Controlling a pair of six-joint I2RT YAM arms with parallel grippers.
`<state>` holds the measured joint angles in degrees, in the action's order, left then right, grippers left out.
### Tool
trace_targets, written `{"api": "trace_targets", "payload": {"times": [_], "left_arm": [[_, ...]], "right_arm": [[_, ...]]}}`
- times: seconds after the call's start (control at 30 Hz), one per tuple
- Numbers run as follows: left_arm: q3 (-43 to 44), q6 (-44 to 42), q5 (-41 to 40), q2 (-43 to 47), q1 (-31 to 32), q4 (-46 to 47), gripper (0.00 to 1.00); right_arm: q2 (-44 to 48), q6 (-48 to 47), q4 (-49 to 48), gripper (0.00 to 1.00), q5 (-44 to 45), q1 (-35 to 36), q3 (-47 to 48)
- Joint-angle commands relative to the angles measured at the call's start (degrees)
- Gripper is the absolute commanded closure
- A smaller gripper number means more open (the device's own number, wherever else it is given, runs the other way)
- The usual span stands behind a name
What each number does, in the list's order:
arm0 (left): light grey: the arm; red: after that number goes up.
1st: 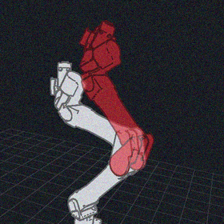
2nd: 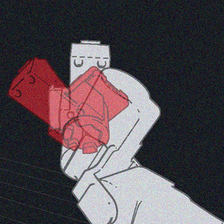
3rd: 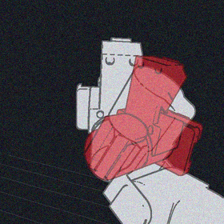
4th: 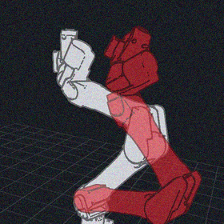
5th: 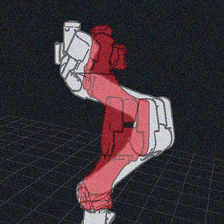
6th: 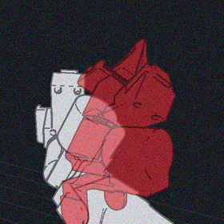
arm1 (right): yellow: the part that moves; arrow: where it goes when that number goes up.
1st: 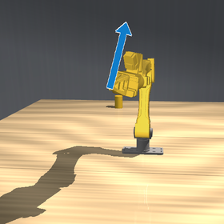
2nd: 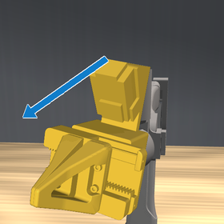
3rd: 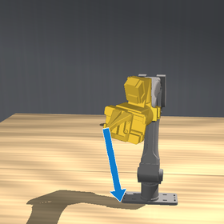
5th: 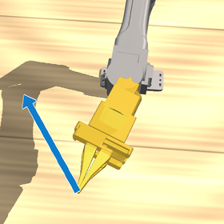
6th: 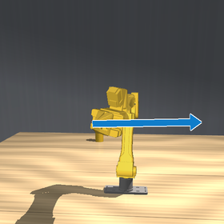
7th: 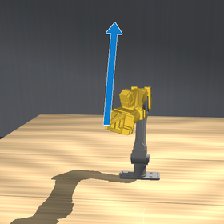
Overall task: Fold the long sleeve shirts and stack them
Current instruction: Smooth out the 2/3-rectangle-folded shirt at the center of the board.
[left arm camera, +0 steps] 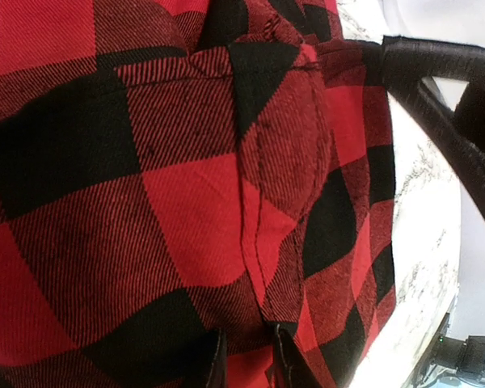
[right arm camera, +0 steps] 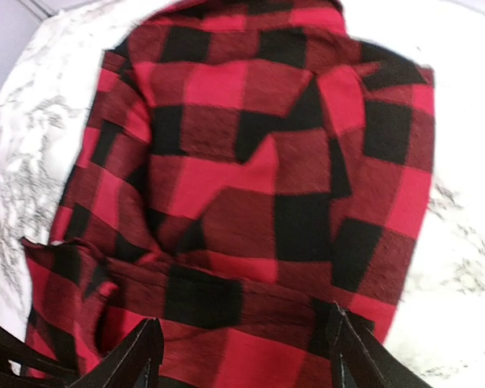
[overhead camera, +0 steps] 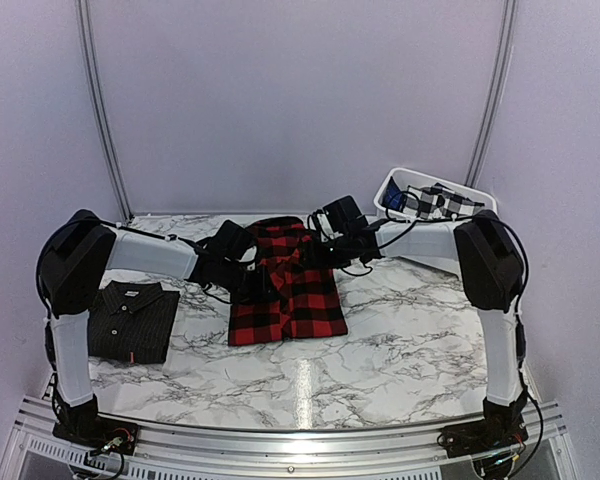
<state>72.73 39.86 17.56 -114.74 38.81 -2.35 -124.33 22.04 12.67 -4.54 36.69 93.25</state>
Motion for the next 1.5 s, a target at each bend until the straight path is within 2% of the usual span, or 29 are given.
{"api": "trace_targets", "payload": {"times": [0.0,0.1,0.33,0.6,0.8,1.1,1.2,1.47], "left_arm": [[2.1,0.1,1.0,-3.7,0.5,1.3,0.78],[2.6,0.1,1.2,-5.0,0.5,1.3,0.79],[2.1,-0.7,-1.9,-2.1,0.5,0.7,0.78],[3.5,-1.8,-3.8,0.6,-1.3,0.3,0.78],[3.5,-2.1,-4.2,0.7,-3.7,-0.7,0.78],[2.6,-4.5,-5.0,-1.8,-11.2,-2.6,0.78],[3.0,-4.8,-4.7,-3.1,-12.6,-2.7,0.78],[4.5,-5.5,-3.9,-4.5,-13.0,-3.1,0.78]], "right_arm": [[4.0,-0.7,1.1,0.4,1.4,0.0,-2.9],[5.6,-0.5,1.2,0.46,2.8,0.0,-5.0],[5.0,-0.7,1.2,0.5,4.3,-0.5,-6.8],[-1.1,-2.3,3.8,0.58,5.7,-2.6,-2.0],[-2.4,-3.3,6.5,0.6,9.0,-4.2,-1.5],[4.0,-3.7,8.2,0.57,8.9,-2.9,1.3],[5.0,-3.8,7.4,0.56,5.6,-1.5,2.3],[3.3,1.3,-2.4,0.42,-13.1,0.6,1.1]]}}
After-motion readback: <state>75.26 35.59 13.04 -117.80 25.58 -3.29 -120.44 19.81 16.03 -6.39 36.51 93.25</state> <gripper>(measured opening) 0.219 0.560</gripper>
